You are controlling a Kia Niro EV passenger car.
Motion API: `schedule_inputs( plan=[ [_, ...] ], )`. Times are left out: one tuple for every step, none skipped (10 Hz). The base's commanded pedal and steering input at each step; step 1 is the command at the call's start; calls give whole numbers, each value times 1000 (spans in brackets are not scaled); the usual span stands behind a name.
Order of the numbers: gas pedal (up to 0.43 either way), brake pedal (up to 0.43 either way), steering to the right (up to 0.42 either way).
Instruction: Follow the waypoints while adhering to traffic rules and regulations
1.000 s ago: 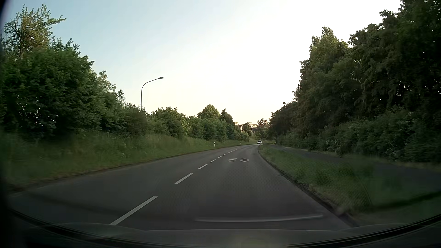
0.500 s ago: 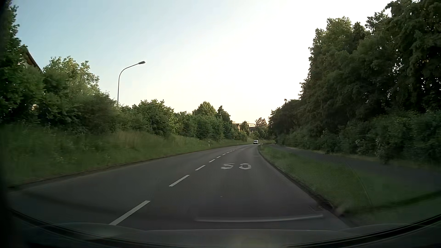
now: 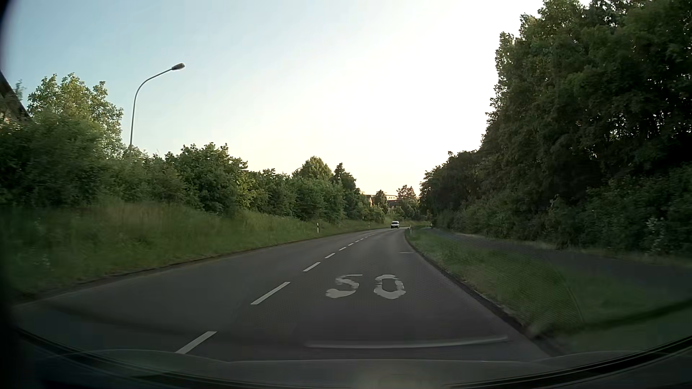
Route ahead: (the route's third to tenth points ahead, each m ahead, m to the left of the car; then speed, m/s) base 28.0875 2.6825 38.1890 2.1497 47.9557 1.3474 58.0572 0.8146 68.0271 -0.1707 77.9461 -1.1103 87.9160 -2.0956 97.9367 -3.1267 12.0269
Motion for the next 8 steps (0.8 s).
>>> schedule_inputs(
  plan=[
    [39,24,8],
    [39,30,8],
    [39,30,8],
    [39,24,8],
    [39,30,8],
    [39,30,8],
    [39,24,8],
    [39,24,8]
  ],
)
